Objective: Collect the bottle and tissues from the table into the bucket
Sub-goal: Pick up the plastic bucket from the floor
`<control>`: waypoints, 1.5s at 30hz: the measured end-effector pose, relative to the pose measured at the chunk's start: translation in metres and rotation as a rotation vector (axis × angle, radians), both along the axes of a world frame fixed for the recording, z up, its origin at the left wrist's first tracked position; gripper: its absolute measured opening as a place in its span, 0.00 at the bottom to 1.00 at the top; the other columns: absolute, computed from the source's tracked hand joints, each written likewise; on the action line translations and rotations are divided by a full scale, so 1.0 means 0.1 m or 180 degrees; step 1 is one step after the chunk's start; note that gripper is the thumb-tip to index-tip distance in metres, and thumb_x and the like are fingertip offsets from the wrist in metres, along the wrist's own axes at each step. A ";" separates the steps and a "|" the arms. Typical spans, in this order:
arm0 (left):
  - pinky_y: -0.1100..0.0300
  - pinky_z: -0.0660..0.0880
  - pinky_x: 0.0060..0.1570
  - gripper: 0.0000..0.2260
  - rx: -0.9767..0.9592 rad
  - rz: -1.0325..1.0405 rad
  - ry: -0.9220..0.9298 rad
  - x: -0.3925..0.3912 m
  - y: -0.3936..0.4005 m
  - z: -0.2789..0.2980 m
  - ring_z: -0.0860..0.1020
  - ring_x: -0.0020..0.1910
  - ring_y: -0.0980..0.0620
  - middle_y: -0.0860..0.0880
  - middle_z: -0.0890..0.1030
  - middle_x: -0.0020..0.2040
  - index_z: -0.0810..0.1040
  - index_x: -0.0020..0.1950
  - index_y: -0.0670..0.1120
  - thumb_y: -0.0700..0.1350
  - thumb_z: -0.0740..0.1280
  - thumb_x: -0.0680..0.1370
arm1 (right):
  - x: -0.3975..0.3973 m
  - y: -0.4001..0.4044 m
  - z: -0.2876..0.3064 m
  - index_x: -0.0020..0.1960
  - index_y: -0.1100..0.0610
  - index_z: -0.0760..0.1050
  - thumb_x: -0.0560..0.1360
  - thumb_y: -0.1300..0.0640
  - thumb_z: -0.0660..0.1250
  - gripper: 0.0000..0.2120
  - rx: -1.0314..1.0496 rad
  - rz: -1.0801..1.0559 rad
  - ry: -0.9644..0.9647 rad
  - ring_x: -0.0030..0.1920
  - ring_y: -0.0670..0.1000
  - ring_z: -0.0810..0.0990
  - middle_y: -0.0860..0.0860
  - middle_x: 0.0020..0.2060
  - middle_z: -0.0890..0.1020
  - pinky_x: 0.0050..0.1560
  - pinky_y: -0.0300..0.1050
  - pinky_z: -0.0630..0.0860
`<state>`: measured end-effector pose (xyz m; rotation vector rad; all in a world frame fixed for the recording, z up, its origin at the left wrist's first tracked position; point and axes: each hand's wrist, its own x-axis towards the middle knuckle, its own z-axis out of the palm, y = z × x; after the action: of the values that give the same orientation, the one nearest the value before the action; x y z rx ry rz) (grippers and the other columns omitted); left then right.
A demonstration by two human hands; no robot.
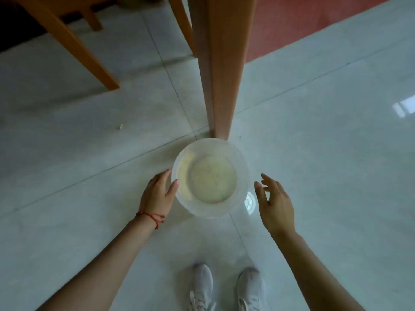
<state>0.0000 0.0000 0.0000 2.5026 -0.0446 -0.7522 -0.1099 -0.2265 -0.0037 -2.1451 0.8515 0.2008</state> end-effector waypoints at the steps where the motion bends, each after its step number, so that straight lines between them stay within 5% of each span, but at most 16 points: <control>1: 0.53 0.64 0.67 0.22 -0.0001 0.0077 -0.0049 0.02 0.00 -0.11 0.67 0.69 0.43 0.40 0.71 0.69 0.65 0.70 0.40 0.48 0.59 0.78 | 0.02 0.01 -0.09 0.68 0.53 0.66 0.78 0.45 0.54 0.22 -0.0022 -0.0037 0.0081 0.60 0.51 0.76 0.51 0.64 0.74 0.53 0.46 0.71; 10: 0.50 0.68 0.62 0.23 0.0093 0.0832 0.0010 0.17 0.03 -0.79 0.73 0.64 0.39 0.37 0.76 0.63 0.68 0.66 0.38 0.52 0.58 0.78 | 0.13 0.06 -0.79 0.70 0.54 0.63 0.78 0.43 0.51 0.24 0.0109 -0.0097 0.0544 0.61 0.56 0.75 0.54 0.64 0.75 0.58 0.52 0.71; 15: 0.52 0.68 0.44 0.18 0.0049 0.1040 -0.0072 0.18 -0.13 -0.80 0.76 0.49 0.36 0.33 0.78 0.44 0.74 0.44 0.35 0.49 0.56 0.79 | 0.22 0.09 -0.90 0.67 0.57 0.68 0.78 0.46 0.54 0.22 0.0403 -0.0523 0.0295 0.55 0.57 0.78 0.58 0.55 0.80 0.58 0.54 0.74; 19: 0.56 0.57 0.36 0.20 0.0238 0.0835 -0.0125 0.13 -0.13 -0.72 0.67 0.37 0.44 0.44 0.66 0.28 0.61 0.28 0.44 0.47 0.55 0.80 | 0.19 0.06 -0.93 0.64 0.57 0.71 0.78 0.46 0.54 0.21 0.0231 -0.0313 0.0413 0.46 0.52 0.72 0.60 0.49 0.79 0.47 0.45 0.68; 30: 0.60 0.60 0.39 0.16 -0.0152 0.1147 -0.0241 -0.29 -0.18 0.03 0.69 0.39 0.45 0.39 0.72 0.35 0.75 0.42 0.32 0.45 0.58 0.79 | -0.31 0.00 -0.08 0.63 0.57 0.72 0.79 0.49 0.55 0.18 0.0269 -0.0577 0.0160 0.43 0.49 0.70 0.57 0.44 0.79 0.46 0.41 0.63; 34: 0.60 0.63 0.42 0.15 -0.0344 0.1174 -0.0333 -0.41 -0.21 0.51 0.71 0.40 0.47 0.44 0.74 0.37 0.77 0.45 0.34 0.45 0.59 0.78 | -0.44 -0.03 0.47 0.61 0.57 0.74 0.79 0.51 0.56 0.16 0.0316 -0.0777 -0.0012 0.43 0.48 0.71 0.52 0.42 0.76 0.47 0.41 0.65; 39: 0.60 0.67 0.44 0.14 -0.0580 0.1310 -0.0281 -0.54 -0.26 1.24 0.73 0.42 0.47 0.37 0.80 0.43 0.78 0.47 0.35 0.46 0.61 0.78 | -0.59 -0.05 1.24 0.59 0.56 0.76 0.79 0.51 0.56 0.16 0.0326 -0.1033 -0.0181 0.40 0.38 0.73 0.51 0.45 0.76 0.45 0.39 0.66; 45: 0.59 0.70 0.48 0.13 -0.0793 0.1389 -0.0204 -0.66 -0.28 2.20 0.75 0.45 0.47 0.39 0.82 0.48 0.79 0.50 0.37 0.46 0.62 0.77 | -0.72 -0.06 2.24 0.56 0.57 0.77 0.79 0.52 0.57 0.14 0.0382 -0.1314 -0.0370 0.41 0.44 0.74 0.53 0.47 0.78 0.45 0.39 0.66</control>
<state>-0.0658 -0.0281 0.2204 2.1873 0.3527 -0.4531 -0.1816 -0.2328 0.2204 -1.8056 1.1586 -0.0817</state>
